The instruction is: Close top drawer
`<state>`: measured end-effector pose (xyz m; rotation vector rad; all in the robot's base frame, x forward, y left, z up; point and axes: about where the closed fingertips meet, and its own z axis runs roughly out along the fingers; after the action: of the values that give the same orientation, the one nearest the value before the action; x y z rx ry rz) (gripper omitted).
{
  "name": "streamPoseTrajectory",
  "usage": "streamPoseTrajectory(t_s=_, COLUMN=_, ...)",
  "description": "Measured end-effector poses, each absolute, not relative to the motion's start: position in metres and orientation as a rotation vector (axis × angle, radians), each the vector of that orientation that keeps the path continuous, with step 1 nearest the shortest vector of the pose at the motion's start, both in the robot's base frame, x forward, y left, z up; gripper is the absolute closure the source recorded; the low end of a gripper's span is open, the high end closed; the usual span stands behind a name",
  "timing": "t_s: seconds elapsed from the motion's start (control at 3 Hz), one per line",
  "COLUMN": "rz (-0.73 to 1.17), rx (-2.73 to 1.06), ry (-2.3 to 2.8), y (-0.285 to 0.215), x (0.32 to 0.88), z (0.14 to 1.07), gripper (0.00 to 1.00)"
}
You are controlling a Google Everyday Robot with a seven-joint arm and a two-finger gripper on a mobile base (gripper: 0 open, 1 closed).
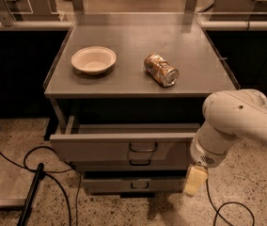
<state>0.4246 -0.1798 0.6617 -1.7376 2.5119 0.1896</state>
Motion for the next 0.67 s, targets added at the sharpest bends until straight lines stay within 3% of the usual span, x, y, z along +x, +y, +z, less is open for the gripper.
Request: streamPoseTrajectory(t_s=0.67, rz=0.189, rx=-1.737, ry=2.512, y=-0.18, x=0.4249, z=0.6618, gripper=0.66)
